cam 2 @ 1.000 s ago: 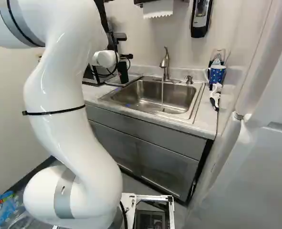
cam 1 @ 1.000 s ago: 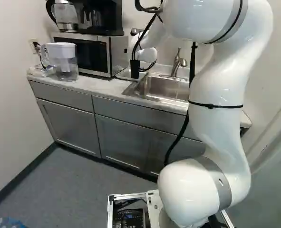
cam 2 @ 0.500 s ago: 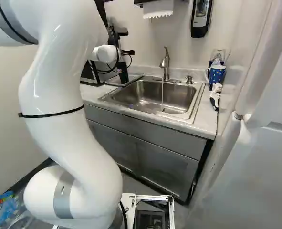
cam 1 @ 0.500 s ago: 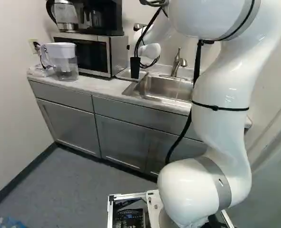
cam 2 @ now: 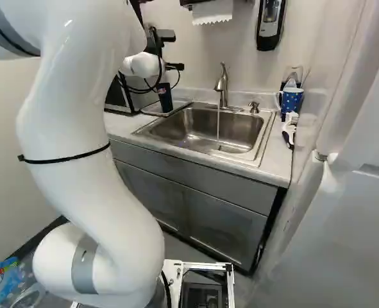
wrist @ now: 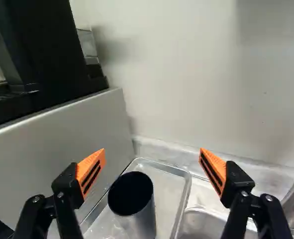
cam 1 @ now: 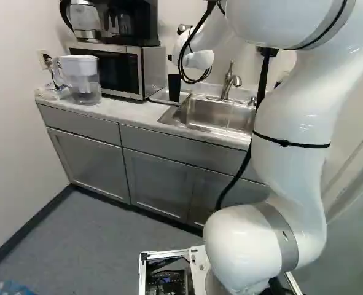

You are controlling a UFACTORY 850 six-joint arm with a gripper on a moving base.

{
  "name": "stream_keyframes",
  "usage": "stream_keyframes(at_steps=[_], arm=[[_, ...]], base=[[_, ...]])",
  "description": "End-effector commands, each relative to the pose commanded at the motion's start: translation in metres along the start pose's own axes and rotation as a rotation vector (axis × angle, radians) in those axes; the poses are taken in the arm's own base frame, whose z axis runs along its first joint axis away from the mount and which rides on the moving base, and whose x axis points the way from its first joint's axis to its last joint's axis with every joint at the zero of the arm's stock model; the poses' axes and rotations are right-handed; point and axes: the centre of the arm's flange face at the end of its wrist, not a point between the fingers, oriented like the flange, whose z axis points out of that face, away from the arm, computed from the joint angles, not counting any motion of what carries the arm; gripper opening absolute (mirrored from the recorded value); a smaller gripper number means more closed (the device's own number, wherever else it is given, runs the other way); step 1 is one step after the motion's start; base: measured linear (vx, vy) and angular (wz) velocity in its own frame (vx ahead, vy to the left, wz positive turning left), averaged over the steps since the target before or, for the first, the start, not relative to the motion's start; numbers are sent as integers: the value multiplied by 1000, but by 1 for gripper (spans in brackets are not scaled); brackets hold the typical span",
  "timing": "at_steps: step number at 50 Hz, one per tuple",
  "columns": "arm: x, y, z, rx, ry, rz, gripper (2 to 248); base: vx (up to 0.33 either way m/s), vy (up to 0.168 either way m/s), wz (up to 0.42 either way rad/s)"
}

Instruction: Rinse the cup and place it in the tray

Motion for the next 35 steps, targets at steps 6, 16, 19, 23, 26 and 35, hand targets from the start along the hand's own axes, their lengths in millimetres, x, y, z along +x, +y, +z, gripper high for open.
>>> stream_keyframes(at_steps=[6,16,19,23,26,35], arm=[[5,6,-4,-9,-5,1,247],[14,15,-10,-24,-16,4,247],[17,18,-12,-29,-19,5,247],[21,22,-14,-35,-21,5,247],[24,25,-16,-39,-23,5,247],[32,34,-21,-52,-28,3,247]], base=[[0,0,0],[0,0,0],[0,0,0],[0,0,0],[0,0,0],[0,0,0]])
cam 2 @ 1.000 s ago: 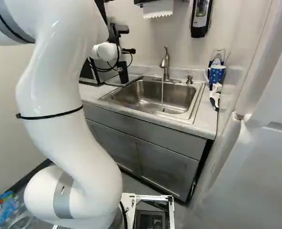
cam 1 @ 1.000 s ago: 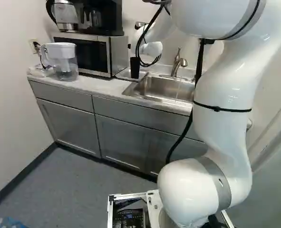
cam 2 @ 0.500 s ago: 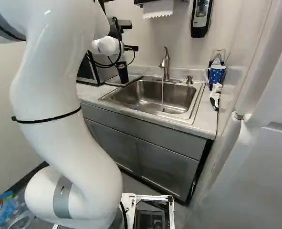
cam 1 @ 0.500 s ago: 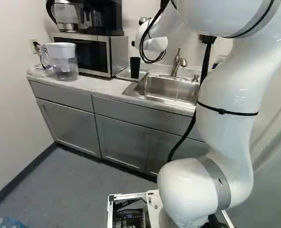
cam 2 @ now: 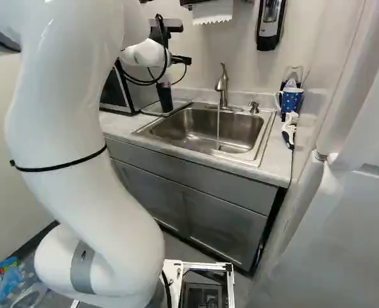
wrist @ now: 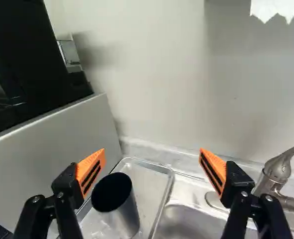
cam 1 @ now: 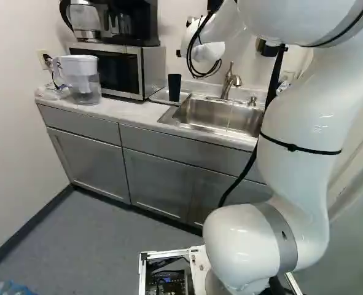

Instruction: Rinse the cup and place it in the tray

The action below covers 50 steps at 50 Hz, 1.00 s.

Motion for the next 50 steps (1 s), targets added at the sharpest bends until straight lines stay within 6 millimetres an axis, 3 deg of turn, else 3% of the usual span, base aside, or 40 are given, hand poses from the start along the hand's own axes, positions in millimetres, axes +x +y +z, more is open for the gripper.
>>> stream_keyframes(at_steps=[50], arm=[[43,64,-8,-99,3,1,247]], base=[[0,0,0]])
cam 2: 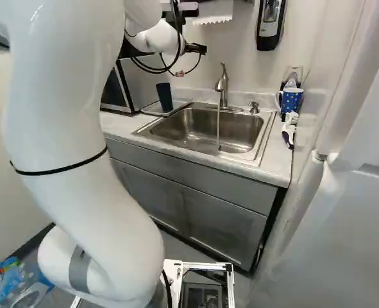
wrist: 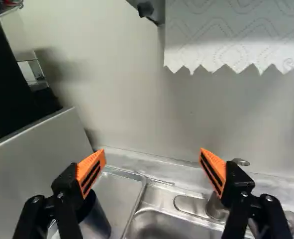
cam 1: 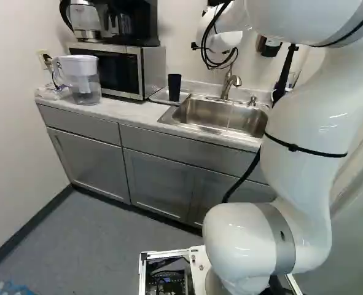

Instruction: Rinse the cup and place it in the tray

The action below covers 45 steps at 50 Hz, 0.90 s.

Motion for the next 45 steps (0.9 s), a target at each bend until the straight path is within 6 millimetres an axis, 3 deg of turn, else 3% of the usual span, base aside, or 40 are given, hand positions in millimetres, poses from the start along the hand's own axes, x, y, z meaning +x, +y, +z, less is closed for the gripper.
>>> stream_keyframes(at_steps=[20,45], arm=[[2,31,9,-50,5,7,247],[6,66,42,-101,19,14,247]], base=[[0,0,0],[0,0,0]])
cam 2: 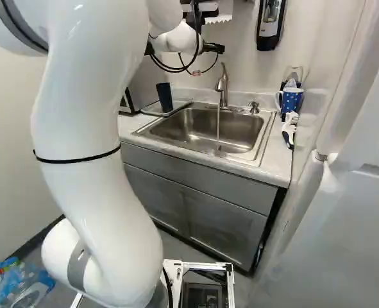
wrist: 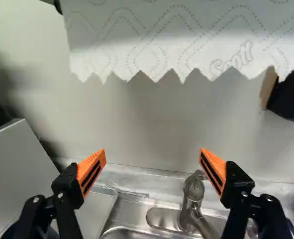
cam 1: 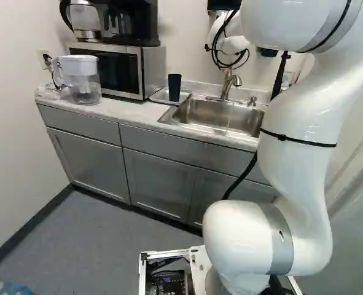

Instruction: Rinse the cup and place it in the tray

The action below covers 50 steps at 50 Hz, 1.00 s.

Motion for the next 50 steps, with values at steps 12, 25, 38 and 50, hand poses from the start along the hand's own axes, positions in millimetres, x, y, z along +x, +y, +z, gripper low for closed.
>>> stream_keyframes(at_steps=[12,25,38,50], arm=[[0,4,11,-6,-5,1,247],[-2,5,21,-7,-26,1,247],[-5,5,35,-7,-49,1,247],[-8,4,40,-5,-75,1,247]], base=[[0,0,0],[0,0,0],[0,0,0],[0,0,0]])
